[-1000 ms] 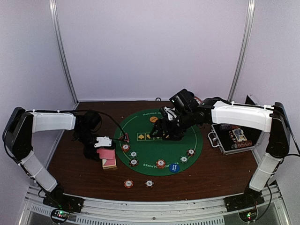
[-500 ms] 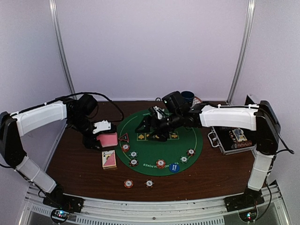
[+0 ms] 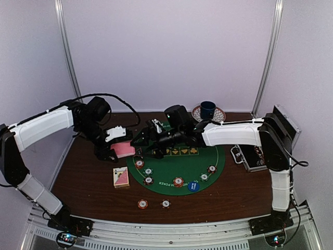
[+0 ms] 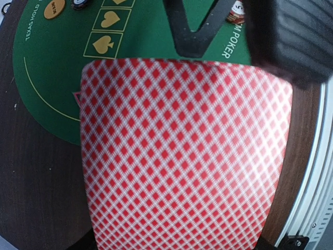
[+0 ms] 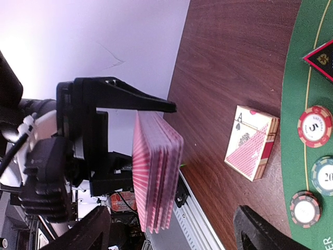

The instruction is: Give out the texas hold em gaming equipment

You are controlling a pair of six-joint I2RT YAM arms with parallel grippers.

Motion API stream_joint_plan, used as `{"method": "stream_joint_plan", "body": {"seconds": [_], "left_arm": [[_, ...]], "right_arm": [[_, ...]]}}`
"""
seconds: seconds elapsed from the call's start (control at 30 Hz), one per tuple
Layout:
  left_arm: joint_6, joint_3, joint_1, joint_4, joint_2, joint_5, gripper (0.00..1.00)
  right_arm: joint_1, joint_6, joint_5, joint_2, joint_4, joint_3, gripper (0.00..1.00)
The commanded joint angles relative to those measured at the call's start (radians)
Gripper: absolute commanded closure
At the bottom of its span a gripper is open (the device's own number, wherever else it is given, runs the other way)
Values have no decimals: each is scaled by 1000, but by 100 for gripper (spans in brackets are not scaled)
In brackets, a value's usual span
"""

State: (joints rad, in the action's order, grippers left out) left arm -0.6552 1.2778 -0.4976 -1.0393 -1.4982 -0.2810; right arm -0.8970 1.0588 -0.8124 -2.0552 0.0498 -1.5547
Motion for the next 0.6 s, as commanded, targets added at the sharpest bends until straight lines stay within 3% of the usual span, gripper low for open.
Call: {"method": "stream_joint_plan", "body": {"seconds": [0.0, 0.43, 0.57], "left_arm": [[13, 34, -14, -7, 7, -22, 100], [25, 58, -19, -8, -7, -24, 100], [29, 63, -25, -9, -17, -21, 100]], "right_arm": [[-9, 77, -46, -41, 130, -44, 16], [-31, 233, -110, -163, 306, -119, 42], [-33, 307, -123, -192, 399, -122, 56]]}}
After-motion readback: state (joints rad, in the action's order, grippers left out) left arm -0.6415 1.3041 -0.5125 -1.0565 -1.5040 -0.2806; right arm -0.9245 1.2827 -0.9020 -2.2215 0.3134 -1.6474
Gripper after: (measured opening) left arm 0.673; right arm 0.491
